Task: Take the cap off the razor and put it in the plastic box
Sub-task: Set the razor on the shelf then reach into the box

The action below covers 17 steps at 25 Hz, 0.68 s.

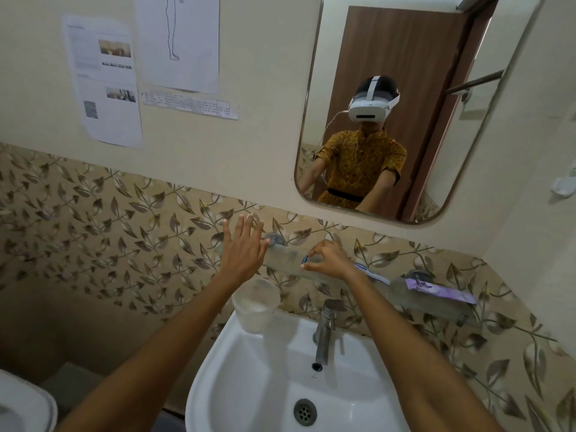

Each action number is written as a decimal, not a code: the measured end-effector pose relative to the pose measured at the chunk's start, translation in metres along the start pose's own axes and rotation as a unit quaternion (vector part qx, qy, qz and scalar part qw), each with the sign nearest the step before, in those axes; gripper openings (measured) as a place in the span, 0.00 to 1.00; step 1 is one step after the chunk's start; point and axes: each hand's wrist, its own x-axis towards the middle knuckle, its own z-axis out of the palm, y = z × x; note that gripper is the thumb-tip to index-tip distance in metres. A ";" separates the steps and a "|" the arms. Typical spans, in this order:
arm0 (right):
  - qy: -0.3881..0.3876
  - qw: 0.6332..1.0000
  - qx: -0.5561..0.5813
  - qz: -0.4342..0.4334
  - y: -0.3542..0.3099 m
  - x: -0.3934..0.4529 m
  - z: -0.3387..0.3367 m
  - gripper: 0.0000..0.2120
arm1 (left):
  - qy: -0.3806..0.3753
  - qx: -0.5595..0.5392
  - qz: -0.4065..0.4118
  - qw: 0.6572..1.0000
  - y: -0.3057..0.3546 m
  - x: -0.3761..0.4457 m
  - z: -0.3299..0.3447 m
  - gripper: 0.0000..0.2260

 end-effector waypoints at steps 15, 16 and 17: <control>0.050 0.992 -0.051 -0.107 -0.147 0.010 0.057 0.23 | -0.104 -0.005 -0.166 0.981 -0.153 -0.136 0.012 0.23; 0.034 0.991 -0.040 -0.123 -0.170 0.010 0.079 0.22 | -0.121 0.000 -0.181 0.976 -0.168 -0.156 0.015 0.22; 0.016 0.990 -0.028 -0.139 -0.193 0.008 0.107 0.22 | -0.149 -0.001 -0.198 0.969 -0.185 -0.182 0.021 0.22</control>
